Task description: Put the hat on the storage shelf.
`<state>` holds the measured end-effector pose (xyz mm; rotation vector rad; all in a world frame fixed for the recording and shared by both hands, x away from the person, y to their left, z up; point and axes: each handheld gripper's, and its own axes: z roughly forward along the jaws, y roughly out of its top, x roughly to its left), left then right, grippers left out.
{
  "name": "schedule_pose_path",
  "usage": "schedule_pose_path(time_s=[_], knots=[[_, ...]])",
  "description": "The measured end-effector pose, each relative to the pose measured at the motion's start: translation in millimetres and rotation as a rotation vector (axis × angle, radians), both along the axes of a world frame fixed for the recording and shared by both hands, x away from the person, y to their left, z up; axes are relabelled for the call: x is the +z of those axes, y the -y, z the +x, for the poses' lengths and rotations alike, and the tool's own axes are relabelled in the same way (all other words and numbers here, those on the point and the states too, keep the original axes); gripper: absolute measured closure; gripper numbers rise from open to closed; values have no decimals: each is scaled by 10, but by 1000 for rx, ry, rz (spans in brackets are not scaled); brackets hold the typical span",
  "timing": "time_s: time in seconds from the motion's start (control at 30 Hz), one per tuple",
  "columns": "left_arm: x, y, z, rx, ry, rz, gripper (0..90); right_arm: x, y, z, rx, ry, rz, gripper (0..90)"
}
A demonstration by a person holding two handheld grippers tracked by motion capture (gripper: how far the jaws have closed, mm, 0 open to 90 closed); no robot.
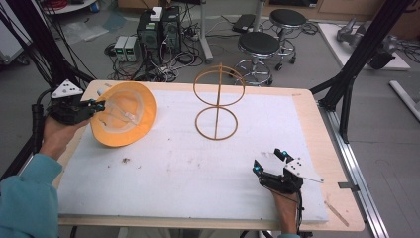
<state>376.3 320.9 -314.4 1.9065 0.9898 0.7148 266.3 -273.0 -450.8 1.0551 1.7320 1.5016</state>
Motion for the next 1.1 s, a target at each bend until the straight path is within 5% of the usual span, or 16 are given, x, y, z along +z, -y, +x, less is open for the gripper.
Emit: schedule_pose_path(time_s=[0.57, 1.1], knots=[[-49, 410, -296, -155, -35, -77, 862, 0, -2, -1, -3, 0, -2, 109], [-295, 847, -577, -293, -60, -113, 853, 0, -1, -4, -5, -5, 6, 109]])
